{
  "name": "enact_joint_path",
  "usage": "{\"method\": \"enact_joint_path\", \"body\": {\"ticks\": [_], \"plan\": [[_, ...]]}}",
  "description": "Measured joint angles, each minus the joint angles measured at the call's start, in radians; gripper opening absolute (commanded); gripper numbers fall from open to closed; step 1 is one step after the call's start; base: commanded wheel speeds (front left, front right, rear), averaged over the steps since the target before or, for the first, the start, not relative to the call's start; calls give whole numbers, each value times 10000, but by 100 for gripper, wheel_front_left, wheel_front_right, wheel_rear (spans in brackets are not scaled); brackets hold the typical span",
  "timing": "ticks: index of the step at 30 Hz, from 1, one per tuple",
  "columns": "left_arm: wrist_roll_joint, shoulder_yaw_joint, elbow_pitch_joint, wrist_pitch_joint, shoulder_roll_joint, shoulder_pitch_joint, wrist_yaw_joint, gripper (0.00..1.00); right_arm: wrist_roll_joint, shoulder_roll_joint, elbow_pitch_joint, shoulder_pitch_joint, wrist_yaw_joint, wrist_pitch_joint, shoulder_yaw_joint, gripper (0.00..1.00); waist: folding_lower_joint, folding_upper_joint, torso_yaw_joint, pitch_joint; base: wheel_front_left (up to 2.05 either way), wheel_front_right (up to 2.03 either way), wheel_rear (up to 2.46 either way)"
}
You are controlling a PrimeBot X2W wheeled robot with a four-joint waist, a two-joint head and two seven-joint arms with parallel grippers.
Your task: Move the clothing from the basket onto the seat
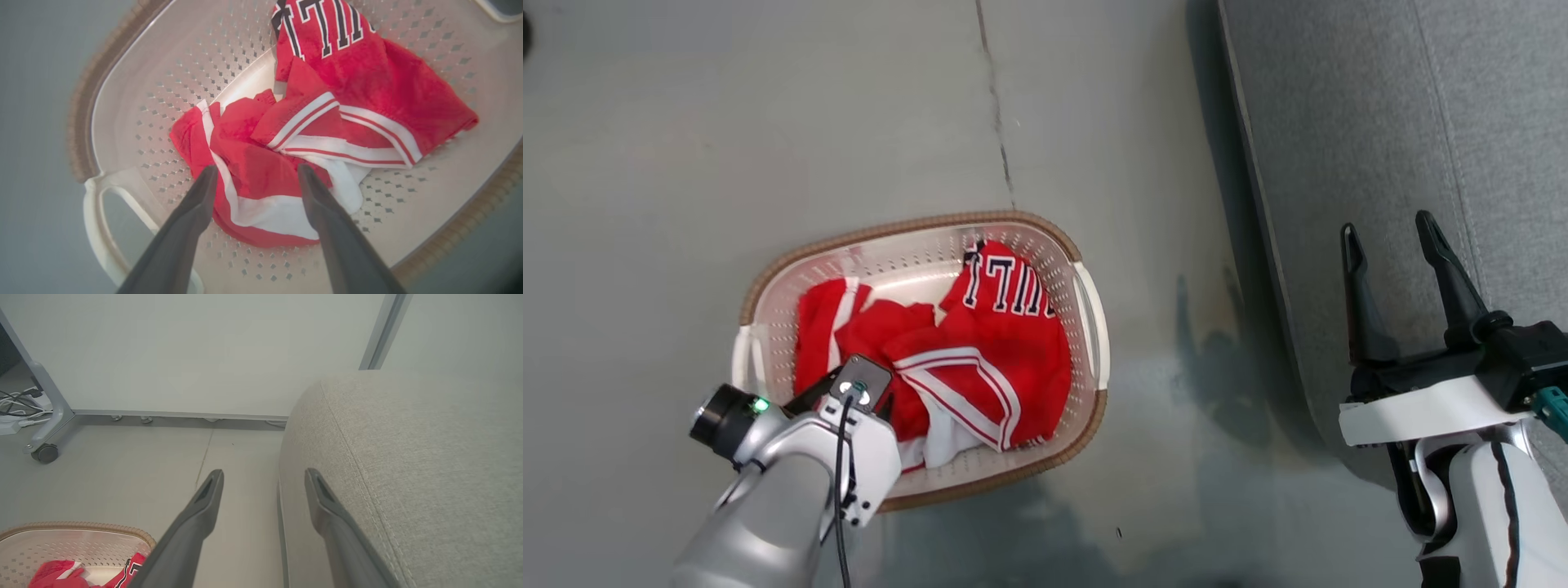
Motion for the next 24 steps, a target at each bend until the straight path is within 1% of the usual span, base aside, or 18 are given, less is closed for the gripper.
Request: {"method": "enact_joint_path", "body": {"ticks": [3,8,11,13,17,21,24], "plan": [[130,-171,180,468,174,-408,-138,100,184,-4,-35,-123,-2,0,90,100,0,0,-178,496,0,0,0],[420,-566,286,1055,428,-983,-247,100,359,-4,-8,-157,-2,0,228,100,0,0,-452,1200,0,0,0],[493,-729,341,1425,543,-1153,-362,100,458,-2,31,-184,-2,0,307,100,0,0,-631,1505,0,0,0],[493,-780,362,1641,596,-1240,-514,100,537,-2,33,-255,-2,0,372,100,0,0,-758,1668,0,0,0],[548,-899,372,2079,727,-1490,-604,100,777,-4,10,-353,-2,0,527,100,0,0,-989,1980,0,0,0],[610,-1047,389,2564,836,-1616,-598,100,920,-2,-10,-447,-2,0,637,100,0,0,-1179,2269,0,0,0],[658,-1127,393,3206,838,-1729,-320,100,913,-2,-8,-491,-2,0,779,100,0,0,-1279,2453,0,0,0]]}}
